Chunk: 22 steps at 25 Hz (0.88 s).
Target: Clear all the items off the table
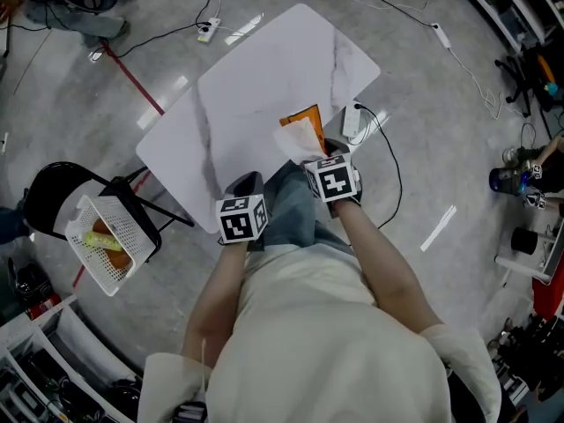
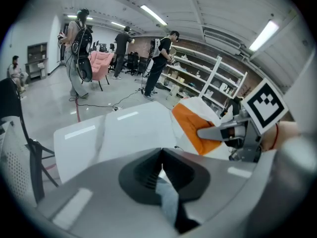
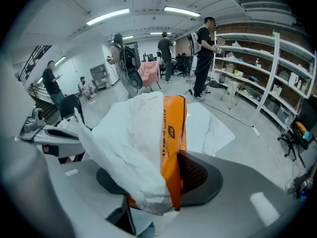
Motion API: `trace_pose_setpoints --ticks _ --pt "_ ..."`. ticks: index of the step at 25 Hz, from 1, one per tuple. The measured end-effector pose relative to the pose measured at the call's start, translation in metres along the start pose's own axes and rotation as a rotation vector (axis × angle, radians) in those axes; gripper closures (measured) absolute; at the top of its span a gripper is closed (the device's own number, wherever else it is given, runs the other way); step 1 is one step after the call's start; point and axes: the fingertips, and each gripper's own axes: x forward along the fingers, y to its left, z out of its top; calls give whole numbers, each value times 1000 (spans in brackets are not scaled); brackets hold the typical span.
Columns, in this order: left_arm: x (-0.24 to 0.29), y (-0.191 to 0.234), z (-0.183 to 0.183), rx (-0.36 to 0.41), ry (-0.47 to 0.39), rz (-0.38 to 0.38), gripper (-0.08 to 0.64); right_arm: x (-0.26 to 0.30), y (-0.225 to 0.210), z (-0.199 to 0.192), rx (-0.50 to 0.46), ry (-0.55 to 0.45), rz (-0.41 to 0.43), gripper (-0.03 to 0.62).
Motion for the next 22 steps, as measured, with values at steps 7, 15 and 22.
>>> trace_pose_setpoints --ticks 7,15,22 --pt "-17 3 0 -19 -30 9 551 -11 18 -7 -27 0 19 342" --pt "-31 8 3 -68 -54 67 551 -20 34 1 -96 0 74 342" --pt "-57 36 -5 -130 -93 152 551 -11 65 11 -188 3 147 342"
